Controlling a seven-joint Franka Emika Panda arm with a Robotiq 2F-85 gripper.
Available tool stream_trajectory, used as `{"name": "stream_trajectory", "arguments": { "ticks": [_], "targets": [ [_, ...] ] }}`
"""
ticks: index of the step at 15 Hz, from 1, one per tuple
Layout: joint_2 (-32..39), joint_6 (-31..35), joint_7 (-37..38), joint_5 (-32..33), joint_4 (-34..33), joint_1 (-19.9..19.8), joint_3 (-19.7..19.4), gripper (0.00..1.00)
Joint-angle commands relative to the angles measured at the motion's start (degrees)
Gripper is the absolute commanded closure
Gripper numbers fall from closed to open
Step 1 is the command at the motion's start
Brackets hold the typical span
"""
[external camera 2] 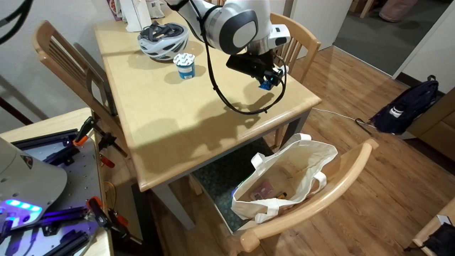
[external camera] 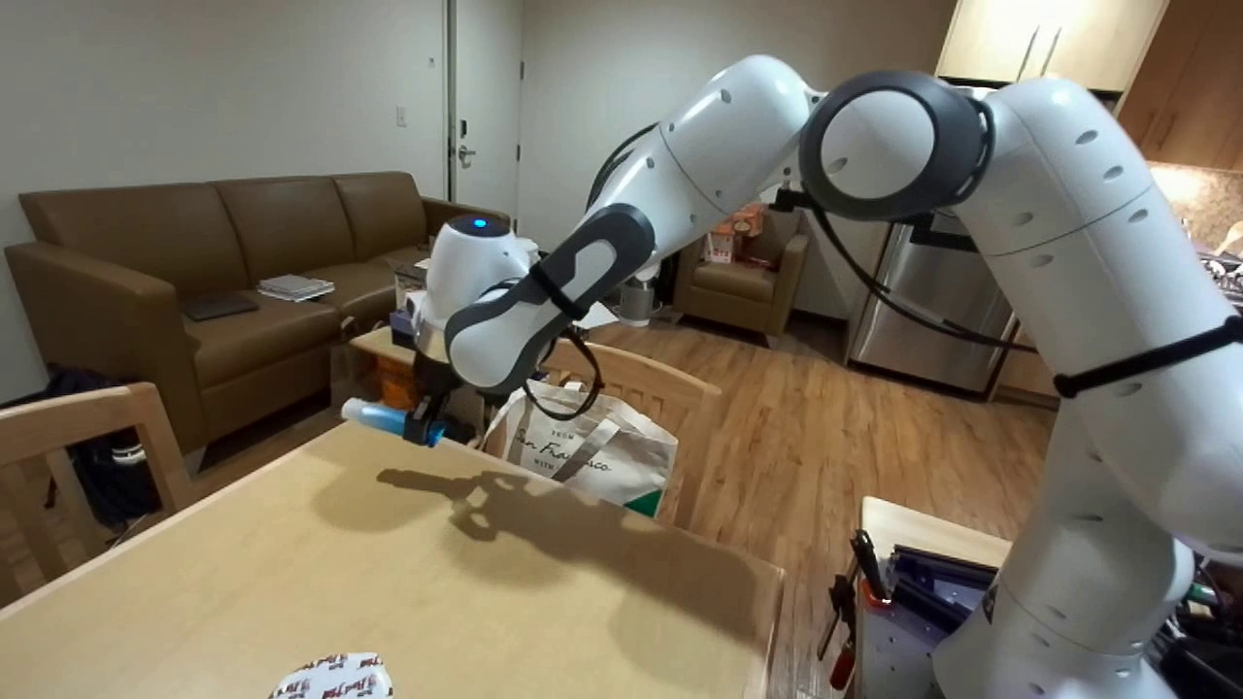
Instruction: Pick the squeeze bottle on the table and put it in the bag
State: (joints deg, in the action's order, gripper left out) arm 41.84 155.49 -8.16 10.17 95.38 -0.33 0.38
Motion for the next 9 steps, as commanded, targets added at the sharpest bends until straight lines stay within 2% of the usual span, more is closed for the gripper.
{"name": "stream_trajectory", "arguments": {
  "ticks": [1,4,5,6,9],
  "targets": [
    [-10.47,2.34,11.16,1.03,11.62,4.13,-7.54,0.89],
    [-16.04,2.73,22.56,3.78,17.71,9.11,-14.32,0.89],
    [-17.44,3.33,26.09,3.94,19.28,10.37,-15.24,0.89],
    [-12.93,0.97,19.24,2.43,13.3,6.53,-12.02,0.64],
    [-16.17,1.59,23.76,2.86,17.1,8.75,-13.53,0.64]
  ]
}}
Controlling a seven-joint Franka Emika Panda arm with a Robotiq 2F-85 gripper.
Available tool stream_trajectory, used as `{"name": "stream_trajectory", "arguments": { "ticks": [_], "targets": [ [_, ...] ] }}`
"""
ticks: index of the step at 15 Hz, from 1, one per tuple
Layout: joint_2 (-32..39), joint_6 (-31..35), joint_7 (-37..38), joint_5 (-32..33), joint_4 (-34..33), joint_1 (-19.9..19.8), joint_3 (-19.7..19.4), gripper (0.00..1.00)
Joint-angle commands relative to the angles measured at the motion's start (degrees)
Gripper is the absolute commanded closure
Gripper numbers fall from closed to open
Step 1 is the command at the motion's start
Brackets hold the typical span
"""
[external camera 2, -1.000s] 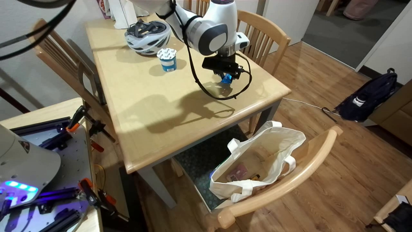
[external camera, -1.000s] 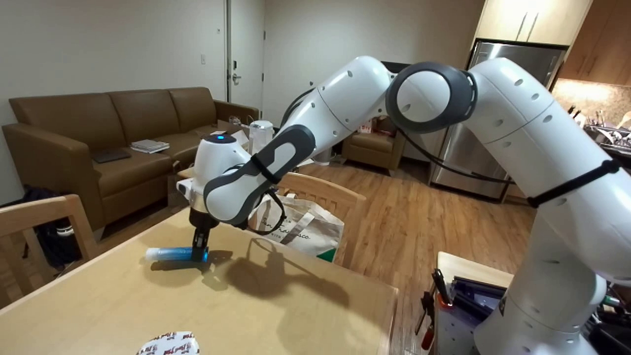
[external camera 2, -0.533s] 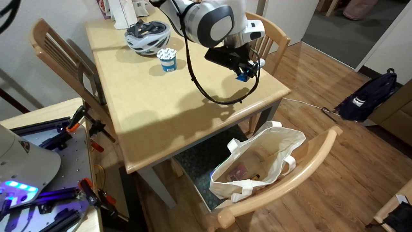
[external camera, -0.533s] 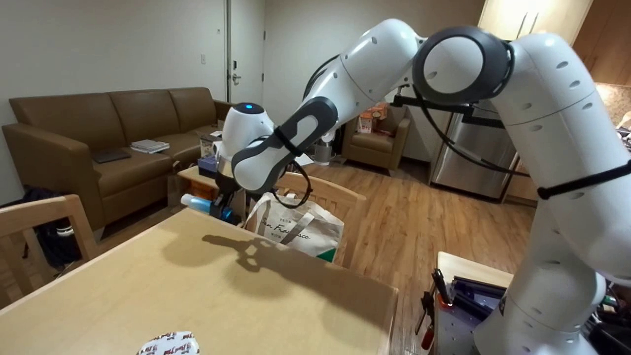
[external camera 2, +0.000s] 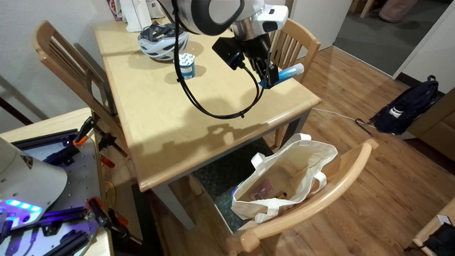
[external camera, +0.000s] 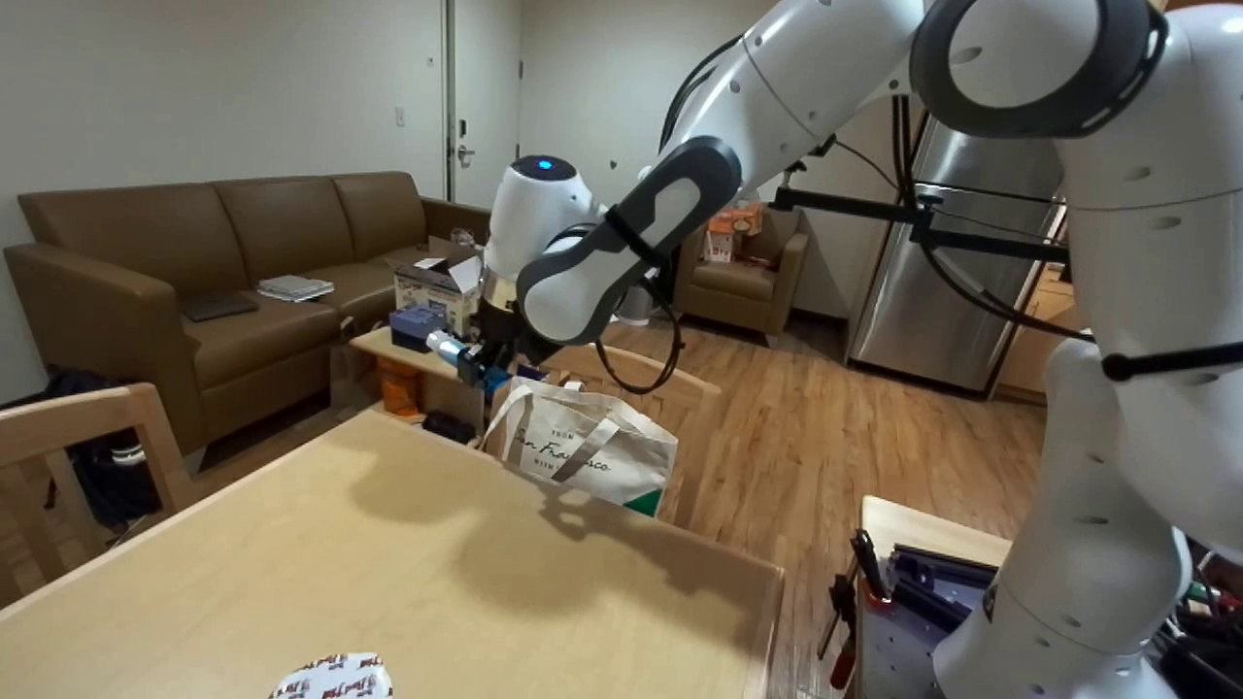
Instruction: Pick the squeeze bottle on the table and put it in the bag
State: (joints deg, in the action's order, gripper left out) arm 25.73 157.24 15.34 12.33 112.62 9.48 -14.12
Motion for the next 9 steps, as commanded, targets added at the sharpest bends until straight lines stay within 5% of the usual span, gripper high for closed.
{"name": "stream_trajectory", "arguments": {
  "ticks": [1,2,3,5,9],
  "targets": [
    [-0.29,-0.13,0.62,0.7,0.21,-0.88,0.94,0.64],
    [-0.29,-0.11,0.84,0.7,0.3,-0.8,0.87,0.64],
    [-0.29,-0.1,0.95,0.7,0.34,-0.78,0.81,0.89],
    [-0.28,-0.24,4.43,3.01,-0.25,0.09,-2.82,0.89],
    [-1.99,-0.21,6.1,1.71,1.03,-4.42,-7.82,0.89]
  ]
}}
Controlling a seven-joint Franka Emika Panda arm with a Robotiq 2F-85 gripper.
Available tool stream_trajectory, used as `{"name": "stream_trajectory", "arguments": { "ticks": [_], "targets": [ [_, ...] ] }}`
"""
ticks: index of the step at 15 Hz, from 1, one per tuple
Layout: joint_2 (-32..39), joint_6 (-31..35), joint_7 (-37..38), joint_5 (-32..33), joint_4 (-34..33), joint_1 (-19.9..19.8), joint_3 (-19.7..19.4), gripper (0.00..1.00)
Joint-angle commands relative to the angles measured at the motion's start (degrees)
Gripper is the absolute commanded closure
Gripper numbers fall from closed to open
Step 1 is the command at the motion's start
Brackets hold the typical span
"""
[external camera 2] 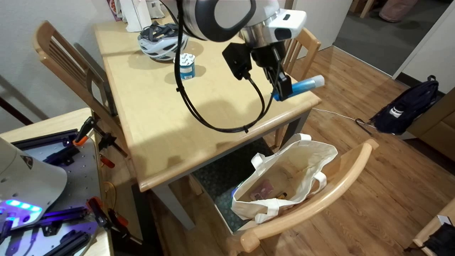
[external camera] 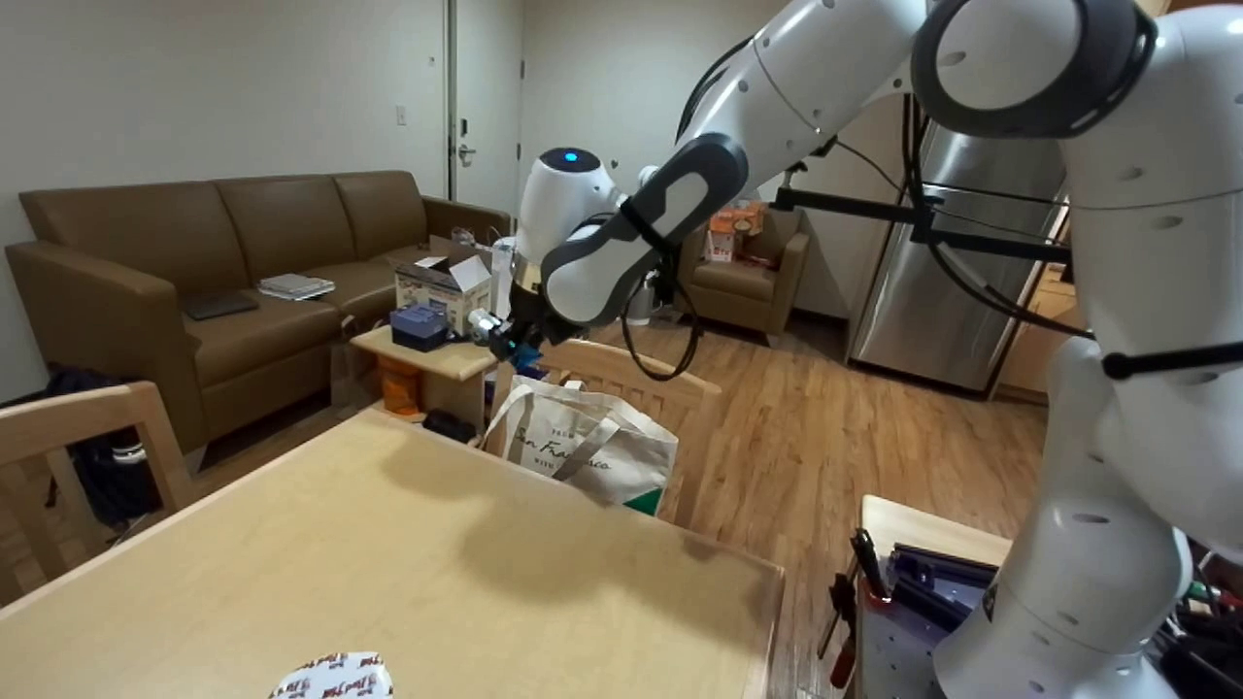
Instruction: Pick the squeeze bottle on the table and put it in the bag
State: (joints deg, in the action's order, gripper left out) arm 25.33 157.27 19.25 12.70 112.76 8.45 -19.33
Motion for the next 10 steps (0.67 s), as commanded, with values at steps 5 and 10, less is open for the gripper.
{"name": "stream_trajectory", "arguments": {
  "ticks": [5,10],
  "targets": [
    [1.02,-3.88,-4.21,-2.91,-2.11,-13.12,-2.05,0.89],
    [1.68,-10.84,-16.72,-10.79,-3.48,-22.02,6.75,0.89]
  ]
}}
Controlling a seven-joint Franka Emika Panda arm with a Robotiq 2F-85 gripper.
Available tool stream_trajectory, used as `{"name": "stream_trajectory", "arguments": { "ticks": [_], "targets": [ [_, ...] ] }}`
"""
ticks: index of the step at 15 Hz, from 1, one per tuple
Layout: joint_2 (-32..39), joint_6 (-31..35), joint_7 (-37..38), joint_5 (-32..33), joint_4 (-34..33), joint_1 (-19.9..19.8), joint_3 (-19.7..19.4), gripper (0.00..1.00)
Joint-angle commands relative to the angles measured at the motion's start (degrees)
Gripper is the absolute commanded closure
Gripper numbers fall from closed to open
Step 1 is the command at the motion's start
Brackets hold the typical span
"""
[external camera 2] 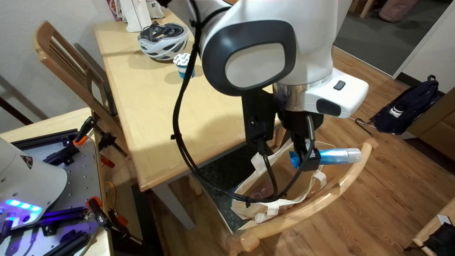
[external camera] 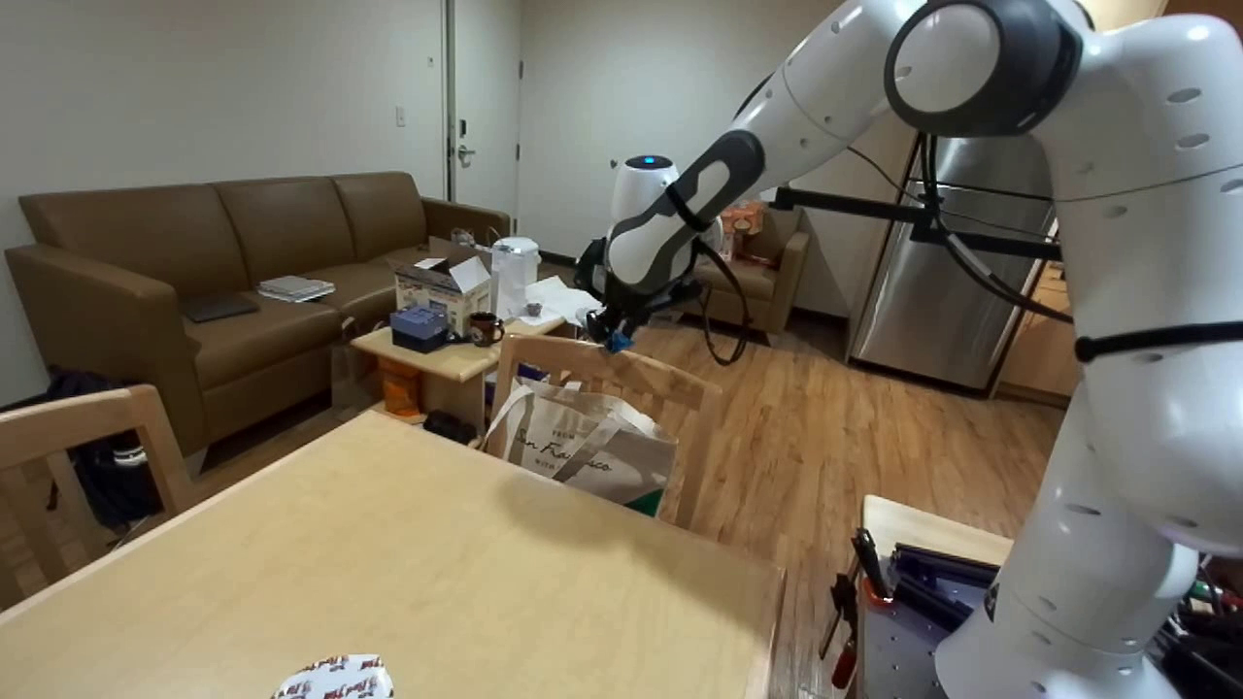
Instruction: Pick the squeeze bottle on the table and put it in the bag
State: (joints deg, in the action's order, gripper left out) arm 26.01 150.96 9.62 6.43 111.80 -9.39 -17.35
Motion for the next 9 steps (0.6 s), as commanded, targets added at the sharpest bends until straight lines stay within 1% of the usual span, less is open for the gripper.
{"name": "stream_trajectory", "arguments": {
  "ticks": [1,4,6,9],
  "targets": [
    [1.11,-6.65,-9.18,-5.67,-2.96,-5.11,5.88,0.89],
    [1.19,-12.42,-13.63,-7.67,-3.99,-6.74,7.89,0.89],
    [0.98,-16.43,-16.47,-8.13,-3.77,-7.14,8.77,0.89],
    [1.36,-21.5,-18.86,-8.2,-3.8,-7.15,9.19,0.89]
  ]
}}
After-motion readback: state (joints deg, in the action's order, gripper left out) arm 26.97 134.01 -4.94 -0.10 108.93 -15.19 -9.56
